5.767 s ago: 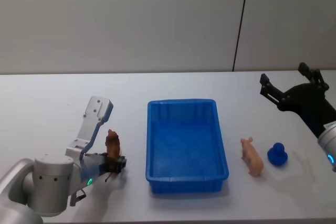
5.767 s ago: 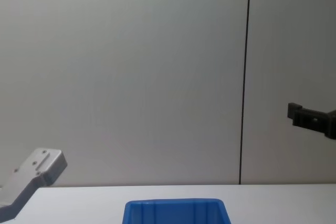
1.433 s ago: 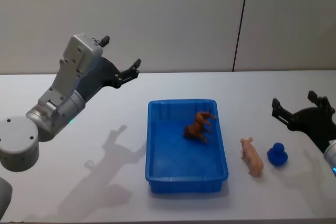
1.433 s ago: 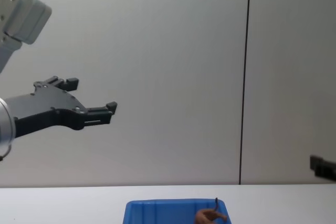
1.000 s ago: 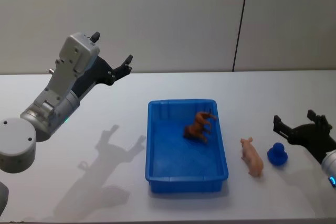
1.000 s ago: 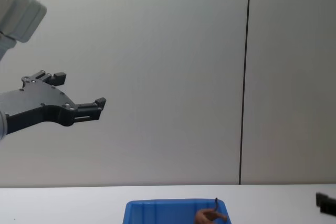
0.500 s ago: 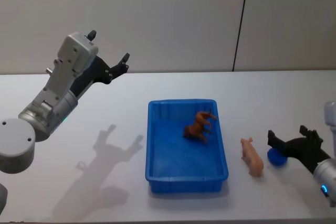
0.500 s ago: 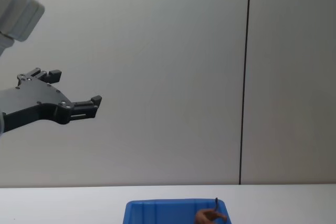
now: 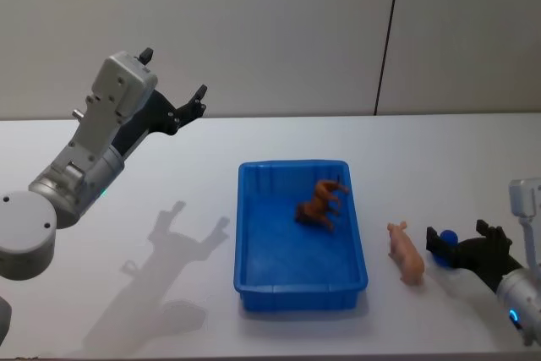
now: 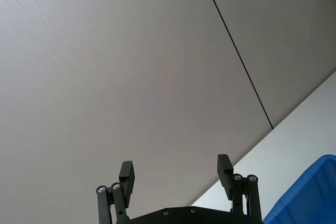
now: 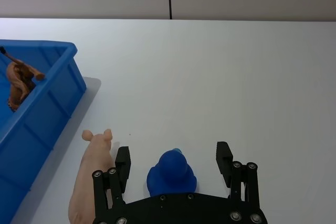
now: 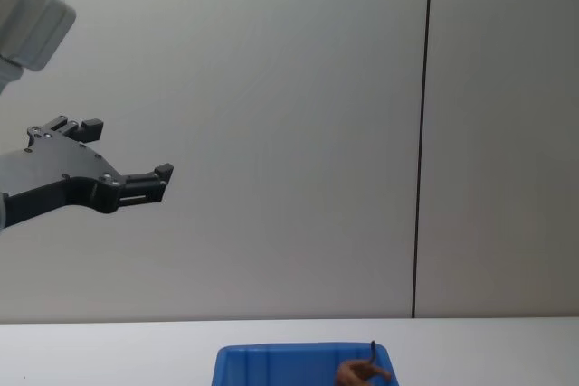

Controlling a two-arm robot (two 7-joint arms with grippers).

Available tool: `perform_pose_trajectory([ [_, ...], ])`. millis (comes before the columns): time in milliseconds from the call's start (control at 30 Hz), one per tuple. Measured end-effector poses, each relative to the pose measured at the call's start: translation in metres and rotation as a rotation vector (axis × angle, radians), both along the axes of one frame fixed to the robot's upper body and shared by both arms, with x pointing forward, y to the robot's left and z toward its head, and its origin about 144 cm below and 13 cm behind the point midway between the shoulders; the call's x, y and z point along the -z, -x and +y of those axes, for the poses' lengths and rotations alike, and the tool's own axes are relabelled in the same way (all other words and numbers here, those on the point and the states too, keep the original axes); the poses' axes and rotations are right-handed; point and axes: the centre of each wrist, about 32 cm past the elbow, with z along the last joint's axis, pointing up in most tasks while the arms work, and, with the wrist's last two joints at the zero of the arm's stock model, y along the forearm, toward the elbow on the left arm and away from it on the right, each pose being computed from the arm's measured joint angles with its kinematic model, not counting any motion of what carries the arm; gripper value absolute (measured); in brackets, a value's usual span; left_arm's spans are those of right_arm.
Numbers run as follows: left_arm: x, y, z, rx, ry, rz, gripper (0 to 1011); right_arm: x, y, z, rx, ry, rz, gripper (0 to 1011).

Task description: Pick up the two dolls from the table and place them into the box.

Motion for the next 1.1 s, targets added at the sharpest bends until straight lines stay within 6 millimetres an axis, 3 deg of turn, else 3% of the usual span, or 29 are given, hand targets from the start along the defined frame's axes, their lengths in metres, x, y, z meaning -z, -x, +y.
perform_pose_trajectory([
  [133, 0.0, 0.0, 0.0, -0.001, 0.0, -0.001, 1001, 0.004, -0.001, 0.0, 0.001, 0.001, 0.006, 1000],
  [267, 0.0, 0.0, 0.0, -0.001, -0.001, -0.001, 1001, 0.008, -0.002, 0.0, -0.001, 0.0, 0.01, 925],
  [667, 0.0, 0.0, 0.0, -0.002, -0.001, -0.002, 1001, 0.019, -0.01, -0.002, -0.018, -0.004, 0.012, 585],
  [700, 0.0, 0.0, 0.0, -0.002, -0.001, -0.002, 1001, 0.02, -0.011, -0.002, -0.021, -0.004, 0.013, 518],
  [933, 0.0, 0.0, 0.0, -0.002, -0.001, -0.002, 1001, 0.022, -0.014, -0.002, -0.035, -0.005, 0.004, 307],
  [1100, 0.0, 0.0, 0.0, -0.002, -0.001, -0.002, 1001, 0.02, -0.016, -0.002, -0.044, -0.008, -0.009, 256],
])
